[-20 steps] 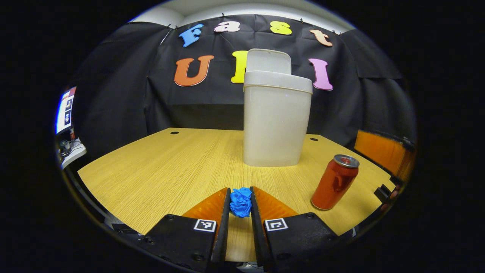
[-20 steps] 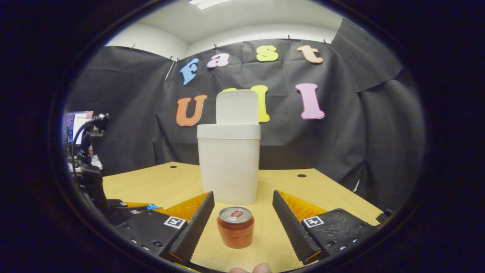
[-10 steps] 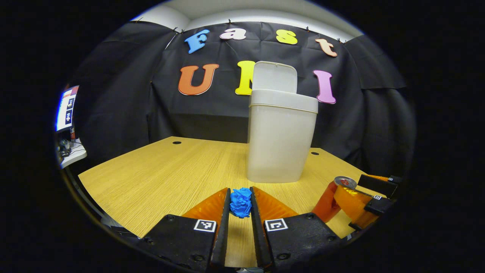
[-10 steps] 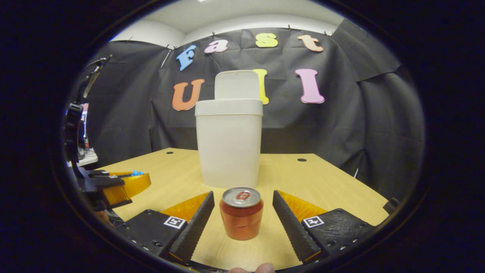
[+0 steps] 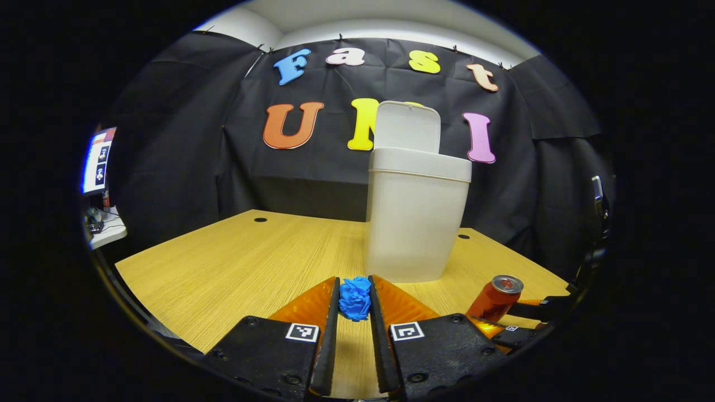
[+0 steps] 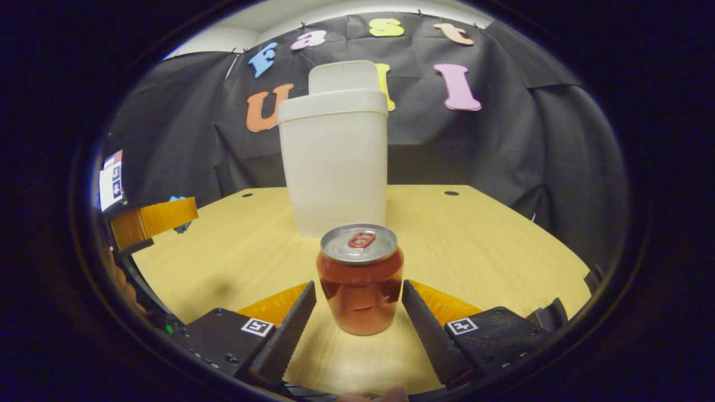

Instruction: Press the lid of the desktop garbage bin to open it, pick up the crumpled paper on the desktop and throw it into the bin, then pick up the pop can on the desktop and drop it into the bin, and finally close the garbage bin lid.

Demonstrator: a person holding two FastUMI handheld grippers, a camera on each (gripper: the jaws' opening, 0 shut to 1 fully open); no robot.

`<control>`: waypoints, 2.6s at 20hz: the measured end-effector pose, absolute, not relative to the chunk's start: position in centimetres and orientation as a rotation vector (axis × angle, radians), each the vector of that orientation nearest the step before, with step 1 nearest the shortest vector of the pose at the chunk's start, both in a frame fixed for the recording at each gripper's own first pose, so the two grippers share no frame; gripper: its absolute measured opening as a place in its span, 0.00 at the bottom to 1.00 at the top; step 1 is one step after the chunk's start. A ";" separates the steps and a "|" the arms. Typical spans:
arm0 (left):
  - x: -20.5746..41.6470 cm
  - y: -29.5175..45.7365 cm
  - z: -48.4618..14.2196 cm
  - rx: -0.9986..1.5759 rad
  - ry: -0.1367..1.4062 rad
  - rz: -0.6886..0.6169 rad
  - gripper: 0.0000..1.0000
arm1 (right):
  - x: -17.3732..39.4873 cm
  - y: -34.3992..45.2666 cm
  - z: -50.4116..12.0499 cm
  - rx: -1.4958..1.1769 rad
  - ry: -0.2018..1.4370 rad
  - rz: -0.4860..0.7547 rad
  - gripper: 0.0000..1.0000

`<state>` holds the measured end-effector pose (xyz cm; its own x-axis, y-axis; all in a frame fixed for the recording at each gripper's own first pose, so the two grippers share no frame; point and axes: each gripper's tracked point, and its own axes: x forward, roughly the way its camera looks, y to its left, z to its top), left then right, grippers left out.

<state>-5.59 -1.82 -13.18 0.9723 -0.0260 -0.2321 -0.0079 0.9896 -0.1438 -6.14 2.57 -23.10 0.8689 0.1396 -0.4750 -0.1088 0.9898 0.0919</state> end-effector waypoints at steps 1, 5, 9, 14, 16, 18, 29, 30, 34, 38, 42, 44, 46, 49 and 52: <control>-5.5 -1.8 -13.1 -0.145 0.235 -0.009 0.33 | -6.1 2.5 -23.3 0.069 0.513 0.127 0.94; -5.3 -1.8 -12.6 -0.147 0.227 -0.015 0.33 | -5.9 2.5 -24.0 0.089 0.547 0.120 0.96; -4.6 -1.3 -11.0 -0.139 0.196 -0.016 0.33 | -5.9 2.5 -24.7 0.095 0.571 0.117 0.93; -2.8 -0.4 -8.2 -0.128 0.141 -0.020 0.32 | -5.6 2.0 -24.2 0.115 0.575 0.116 0.84; -1.9 -0.2 -7.2 -0.130 0.126 -0.021 0.33 | -5.7 1.6 -23.0 0.125 0.556 0.116 0.81; -0.8 -0.5 -5.6 -0.151 0.116 -0.039 0.33 | -5.4 1.3 -22.4 0.143 0.538 0.124 0.80; 8.9 -1.9 6.0 -0.067 -0.056 -0.070 0.32 | -3.5 -3.4 -17.7 0.109 0.423 0.096 0.81; 9.9 -2.5 6.4 -0.068 -0.060 -0.078 0.32 | -3.3 -3.6 -17.6 0.110 0.421 0.096 0.80; 13.8 -5.0 7.0 -0.076 -0.048 -0.129 0.28 | -2.8 -4.5 -17.1 0.113 0.407 0.085 0.81; 16.8 -6.4 6.5 -0.052 -0.014 -0.152 0.32 | -2.3 -5.4 -16.9 0.126 0.398 0.067 0.80; 18.0 -8.2 5.6 -0.061 0.013 -0.194 0.36 | -1.9 -6.1 -16.7 0.135 0.387 0.056 0.81; 18.0 -8.3 5.3 -0.068 0.020 -0.190 0.40 | -1.7 -6.3 -16.6 0.140 0.384 0.053 0.81; 17.9 -8.2 5.4 -0.072 0.021 -0.179 0.70 | -1.8 -6.3 -16.7 0.141 0.386 0.055 0.80; 17.5 -7.7 5.7 -0.088 0.006 -0.172 0.99 | -1.6 -6.2 -16.5 0.136 0.383 0.056 0.81; 16.6 -7.0 6.0 -0.094 0.005 -0.168 1.00 | -1.8 -5.9 -16.4 0.131 0.377 0.060 0.80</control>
